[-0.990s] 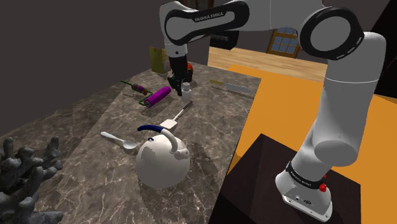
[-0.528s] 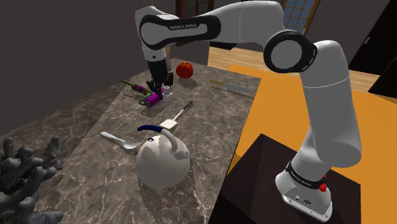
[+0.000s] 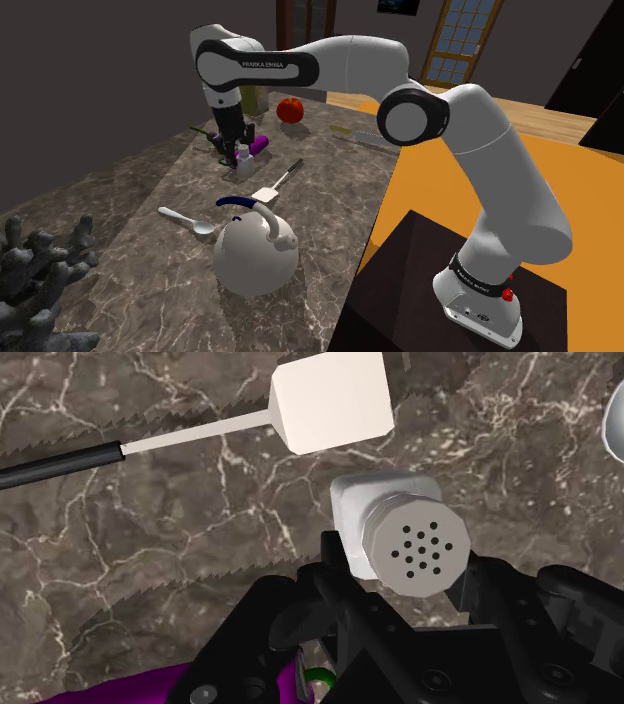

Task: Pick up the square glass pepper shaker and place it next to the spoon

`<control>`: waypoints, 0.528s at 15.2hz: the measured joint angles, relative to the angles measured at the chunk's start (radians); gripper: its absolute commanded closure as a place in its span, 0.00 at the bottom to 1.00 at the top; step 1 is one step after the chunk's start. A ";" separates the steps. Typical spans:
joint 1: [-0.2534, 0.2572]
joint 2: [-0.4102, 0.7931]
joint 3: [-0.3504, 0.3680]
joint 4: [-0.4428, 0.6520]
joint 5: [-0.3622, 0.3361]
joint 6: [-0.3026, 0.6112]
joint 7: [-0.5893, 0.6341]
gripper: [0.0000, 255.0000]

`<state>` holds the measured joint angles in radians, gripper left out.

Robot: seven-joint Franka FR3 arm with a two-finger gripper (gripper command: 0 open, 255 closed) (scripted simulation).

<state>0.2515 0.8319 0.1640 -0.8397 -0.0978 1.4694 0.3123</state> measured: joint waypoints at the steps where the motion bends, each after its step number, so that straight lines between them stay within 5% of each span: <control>1: -0.002 -0.004 0.000 -0.022 0.000 0.018 0.001 1.00; 8: -0.010 -0.024 0.001 -0.153 0.001 0.129 0.006 1.00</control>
<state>0.2411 0.8080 0.1654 -0.9931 -0.0971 1.5981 0.3184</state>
